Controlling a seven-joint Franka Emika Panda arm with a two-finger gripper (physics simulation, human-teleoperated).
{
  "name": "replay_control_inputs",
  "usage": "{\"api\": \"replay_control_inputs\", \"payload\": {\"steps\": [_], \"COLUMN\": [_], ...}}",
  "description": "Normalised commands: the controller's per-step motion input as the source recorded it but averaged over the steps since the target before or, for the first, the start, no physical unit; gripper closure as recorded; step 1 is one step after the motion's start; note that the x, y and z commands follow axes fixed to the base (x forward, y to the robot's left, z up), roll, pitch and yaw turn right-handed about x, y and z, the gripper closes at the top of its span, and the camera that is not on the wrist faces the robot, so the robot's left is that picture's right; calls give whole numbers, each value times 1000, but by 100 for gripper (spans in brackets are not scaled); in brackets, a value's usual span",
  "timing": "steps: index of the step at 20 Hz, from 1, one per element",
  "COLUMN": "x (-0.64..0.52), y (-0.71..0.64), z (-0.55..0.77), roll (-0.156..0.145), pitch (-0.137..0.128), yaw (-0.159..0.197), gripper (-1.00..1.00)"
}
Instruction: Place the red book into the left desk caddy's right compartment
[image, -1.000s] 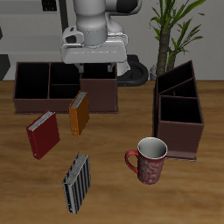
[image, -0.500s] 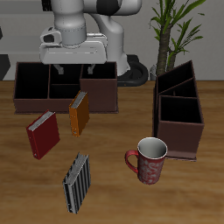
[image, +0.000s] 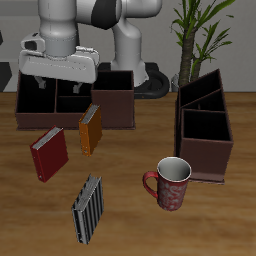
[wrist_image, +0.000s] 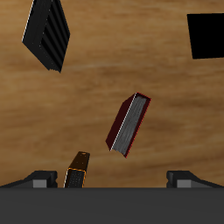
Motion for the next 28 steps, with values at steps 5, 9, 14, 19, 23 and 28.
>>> {"api": "replay_control_inputs", "payload": {"steps": [5, 9, 14, 19, 23, 28], "x": [128, 186, 117, 102, 91, 78], "y": [-255, -240, -178, -121, -83, -100], "z": [-72, -246, -268, -239, -295, -374], "roll": [-25, 12, 8, 4, 5, -1], "pitch": [-31, -13, -16, 0, 0, 24], "yaw": [-31, -12, -23, -2, -34, -51], "gripper": [-100, -100, -100, -100, -100, -100]}}
